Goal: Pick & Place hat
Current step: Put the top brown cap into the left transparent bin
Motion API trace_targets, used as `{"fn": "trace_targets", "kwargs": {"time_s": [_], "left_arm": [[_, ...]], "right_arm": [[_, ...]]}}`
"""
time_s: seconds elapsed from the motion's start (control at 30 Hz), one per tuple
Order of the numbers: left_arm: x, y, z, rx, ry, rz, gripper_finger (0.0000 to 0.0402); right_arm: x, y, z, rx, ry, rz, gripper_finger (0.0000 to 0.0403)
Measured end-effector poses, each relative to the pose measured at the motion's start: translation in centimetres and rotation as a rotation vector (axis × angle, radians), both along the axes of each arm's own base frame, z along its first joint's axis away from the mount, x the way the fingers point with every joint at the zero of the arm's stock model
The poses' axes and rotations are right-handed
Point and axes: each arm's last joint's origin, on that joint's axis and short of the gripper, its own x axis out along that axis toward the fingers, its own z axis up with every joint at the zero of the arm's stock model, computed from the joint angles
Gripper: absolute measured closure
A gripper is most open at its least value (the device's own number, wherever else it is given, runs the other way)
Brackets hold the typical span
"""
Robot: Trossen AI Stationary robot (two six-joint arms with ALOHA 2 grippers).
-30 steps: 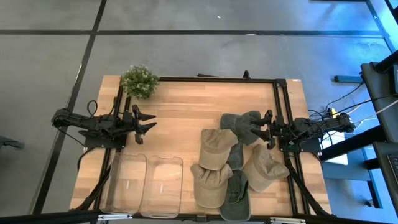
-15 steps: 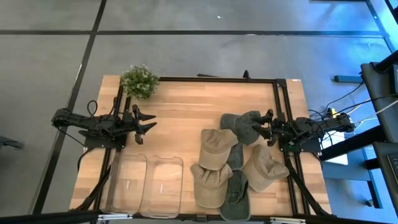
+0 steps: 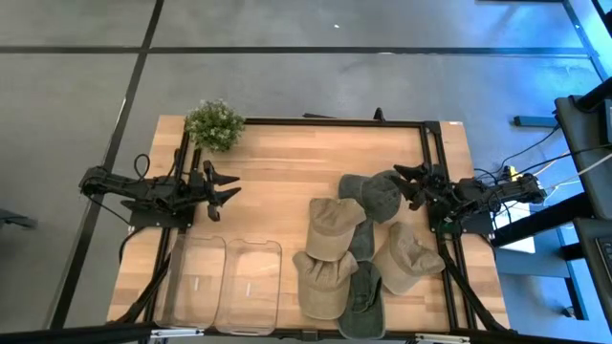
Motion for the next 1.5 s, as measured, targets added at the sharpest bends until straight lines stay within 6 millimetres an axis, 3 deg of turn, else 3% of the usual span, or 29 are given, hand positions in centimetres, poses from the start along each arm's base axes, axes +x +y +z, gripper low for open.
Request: {"fn": "trace_targets", "kwargs": {"time_s": [0.17, 0.43, 0.8, 0.93, 1.2, 1.5], "left_arm": [[0.0, -0.2, 0.8, -0.176, -0.121, -0.098, 0.0249], [-0.2, -0.2, 1.4, -0.232, -0.200, -0.130, 0.0249], [-0.2, -0.2, 1.4, -0.237, -0.205, -0.121, 0.0249], [-0.3, -0.2, 1.8, -0.243, -0.242, -0.125, 0.0249], [-0.3, -0.2, 2.0, -0.279, -0.277, -0.131, 0.0249], [-0.3, -0.1, 2.0, -0.310, -0.285, -0.110, 0.0249]], "right_arm": [[0.0, 0.3, 1.4, 0.024, -0.039, 0.143, 0.0126], [1.0, 0.6, 3.7, 0.104, 0.015, 0.167, 0.0126], [4.9, 0.7, 6.1, 0.422, 0.326, 0.181, 0.0126], [6.8, 0.2, 5.8, 0.554, 0.398, 0.222, 0.0126], [9.3, -0.9, 2.7, 0.705, 0.629, 0.339, 0.0129], [11.1, -1.2, 1.2, 0.657, 0.694, 0.379, 0.0156]]}}
